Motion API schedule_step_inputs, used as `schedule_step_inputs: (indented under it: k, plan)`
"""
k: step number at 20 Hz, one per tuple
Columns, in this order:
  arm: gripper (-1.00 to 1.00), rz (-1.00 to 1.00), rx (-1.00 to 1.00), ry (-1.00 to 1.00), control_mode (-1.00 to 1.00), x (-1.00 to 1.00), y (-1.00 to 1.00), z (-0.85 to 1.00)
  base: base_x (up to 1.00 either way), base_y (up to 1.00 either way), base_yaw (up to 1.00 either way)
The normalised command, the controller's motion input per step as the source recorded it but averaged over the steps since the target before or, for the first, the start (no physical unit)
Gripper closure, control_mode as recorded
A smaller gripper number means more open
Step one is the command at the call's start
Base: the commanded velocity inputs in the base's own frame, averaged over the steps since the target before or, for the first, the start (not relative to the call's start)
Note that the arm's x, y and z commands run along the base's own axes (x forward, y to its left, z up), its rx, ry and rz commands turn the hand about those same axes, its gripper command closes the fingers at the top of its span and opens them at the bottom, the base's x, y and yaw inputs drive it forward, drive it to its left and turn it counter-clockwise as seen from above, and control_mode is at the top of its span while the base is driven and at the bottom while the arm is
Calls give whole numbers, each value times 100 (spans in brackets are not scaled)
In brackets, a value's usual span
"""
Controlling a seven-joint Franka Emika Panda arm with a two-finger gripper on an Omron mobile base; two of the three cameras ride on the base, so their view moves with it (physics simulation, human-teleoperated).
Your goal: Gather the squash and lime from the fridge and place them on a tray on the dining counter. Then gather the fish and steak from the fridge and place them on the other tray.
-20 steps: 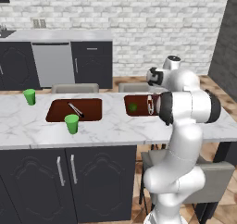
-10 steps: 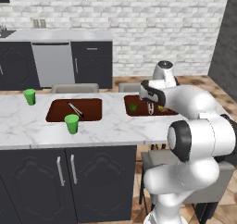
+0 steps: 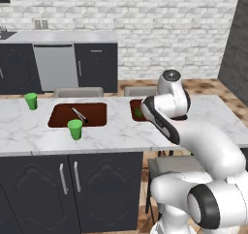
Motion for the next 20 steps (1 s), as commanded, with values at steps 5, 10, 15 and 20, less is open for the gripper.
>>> schedule_step_inputs:
  k: [5,10,15,20]
  plan:
    - [-100,0,0,-14,-100,-97,22,49,0,0,0]
    - [-100,0,0,-20,-100,-100,8,50,0,0,0]
    - [-100,0,0,-21,-100,-100,6,52,0,0,0]
    - [-100,0,0,-15,-100,-92,7,48,0,0,0]
